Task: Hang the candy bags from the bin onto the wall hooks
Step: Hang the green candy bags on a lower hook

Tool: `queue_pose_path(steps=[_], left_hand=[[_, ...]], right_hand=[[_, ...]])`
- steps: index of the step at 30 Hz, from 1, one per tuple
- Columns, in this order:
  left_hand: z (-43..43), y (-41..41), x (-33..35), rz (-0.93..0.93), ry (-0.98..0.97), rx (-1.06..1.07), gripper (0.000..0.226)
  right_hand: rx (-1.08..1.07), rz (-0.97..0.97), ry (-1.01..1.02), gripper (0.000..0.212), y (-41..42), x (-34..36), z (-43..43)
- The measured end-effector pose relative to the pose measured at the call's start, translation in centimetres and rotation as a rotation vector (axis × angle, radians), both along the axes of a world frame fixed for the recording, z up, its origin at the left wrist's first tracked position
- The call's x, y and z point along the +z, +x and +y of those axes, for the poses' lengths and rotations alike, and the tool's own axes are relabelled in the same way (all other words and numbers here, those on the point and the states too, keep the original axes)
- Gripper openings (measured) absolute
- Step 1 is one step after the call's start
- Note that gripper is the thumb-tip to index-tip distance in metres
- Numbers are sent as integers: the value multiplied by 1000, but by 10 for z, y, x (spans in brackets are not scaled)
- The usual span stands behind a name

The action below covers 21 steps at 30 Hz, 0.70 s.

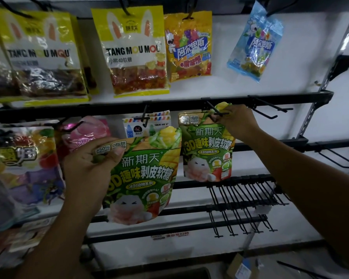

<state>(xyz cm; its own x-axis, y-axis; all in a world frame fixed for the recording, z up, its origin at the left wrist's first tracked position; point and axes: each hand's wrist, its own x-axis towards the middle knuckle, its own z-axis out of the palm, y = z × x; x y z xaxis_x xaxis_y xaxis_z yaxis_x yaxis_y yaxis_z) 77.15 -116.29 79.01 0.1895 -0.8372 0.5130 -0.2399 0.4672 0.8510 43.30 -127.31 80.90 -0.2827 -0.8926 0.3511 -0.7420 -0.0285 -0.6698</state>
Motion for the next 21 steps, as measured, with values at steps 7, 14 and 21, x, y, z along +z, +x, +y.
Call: queue_pose_path(steps=[7,14,21], left_hand=[[-4,-3,-1,50,12,-52,32],[-14,-13,-6,120,65,-121,37],[-29,-31,-13,216,126,-152,32]], right_hand=[[-89,213,-48,28,11,9,24],[-81,491,-67,44,28,19,52],[-123,514,-49,44,37,15,85]])
